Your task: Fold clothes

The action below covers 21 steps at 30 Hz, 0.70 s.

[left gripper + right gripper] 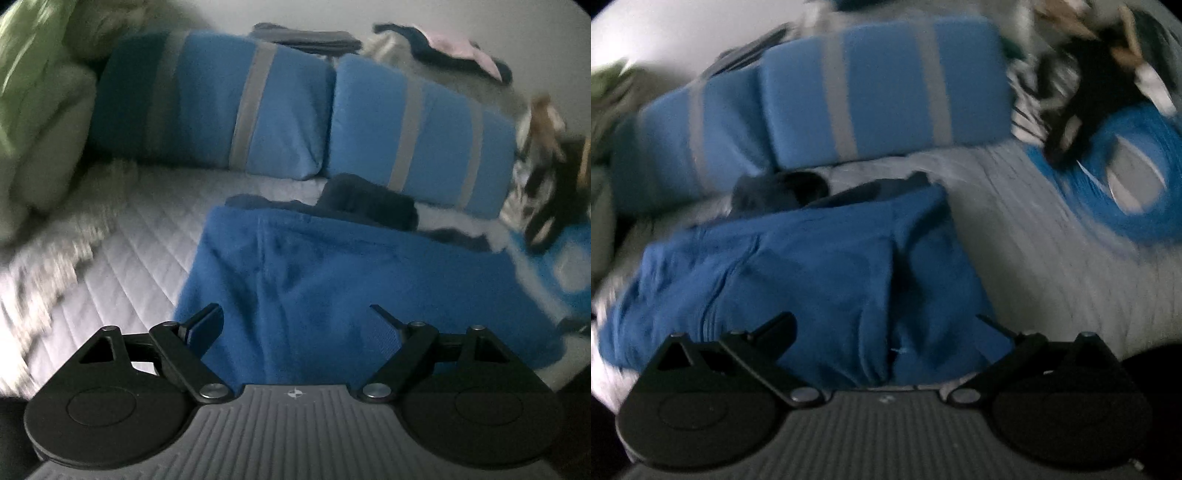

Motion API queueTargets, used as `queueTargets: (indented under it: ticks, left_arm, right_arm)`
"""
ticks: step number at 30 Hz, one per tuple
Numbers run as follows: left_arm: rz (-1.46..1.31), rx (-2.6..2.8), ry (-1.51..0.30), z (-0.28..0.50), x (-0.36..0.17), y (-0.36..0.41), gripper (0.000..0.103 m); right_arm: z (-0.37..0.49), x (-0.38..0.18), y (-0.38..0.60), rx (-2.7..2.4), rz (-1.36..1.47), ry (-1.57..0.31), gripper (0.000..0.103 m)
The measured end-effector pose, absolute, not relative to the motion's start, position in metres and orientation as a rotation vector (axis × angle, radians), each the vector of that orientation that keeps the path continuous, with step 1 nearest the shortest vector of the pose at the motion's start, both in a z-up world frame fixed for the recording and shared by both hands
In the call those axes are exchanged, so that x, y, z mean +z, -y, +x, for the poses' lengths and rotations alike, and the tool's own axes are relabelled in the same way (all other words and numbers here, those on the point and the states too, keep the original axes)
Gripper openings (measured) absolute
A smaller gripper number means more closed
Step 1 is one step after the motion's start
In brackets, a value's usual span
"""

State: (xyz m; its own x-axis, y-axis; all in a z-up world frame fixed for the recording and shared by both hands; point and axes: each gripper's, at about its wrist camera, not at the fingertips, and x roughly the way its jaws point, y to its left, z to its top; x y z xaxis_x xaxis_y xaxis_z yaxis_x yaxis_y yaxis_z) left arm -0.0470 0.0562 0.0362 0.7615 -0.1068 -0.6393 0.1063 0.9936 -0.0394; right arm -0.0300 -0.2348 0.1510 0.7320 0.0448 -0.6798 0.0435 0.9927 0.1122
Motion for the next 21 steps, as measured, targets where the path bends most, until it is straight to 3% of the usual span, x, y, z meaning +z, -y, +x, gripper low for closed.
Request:
queueTargets:
  ticks: [7, 21]
  left_arm:
    - [0.195, -0.086, -0.683, -0.045, 0.019, -0.044, 0.084]
    - [0.077, -0.154, -0.699, 0.019, 0.036, -0.091, 0.084]
  right_arm:
    - [-0.028, 0.150, 0.220, 0.039, -0.070, -0.742, 0.103]
    - [0.030, 0.157, 0.252, 0.181, 0.014, -0.737, 0.103]
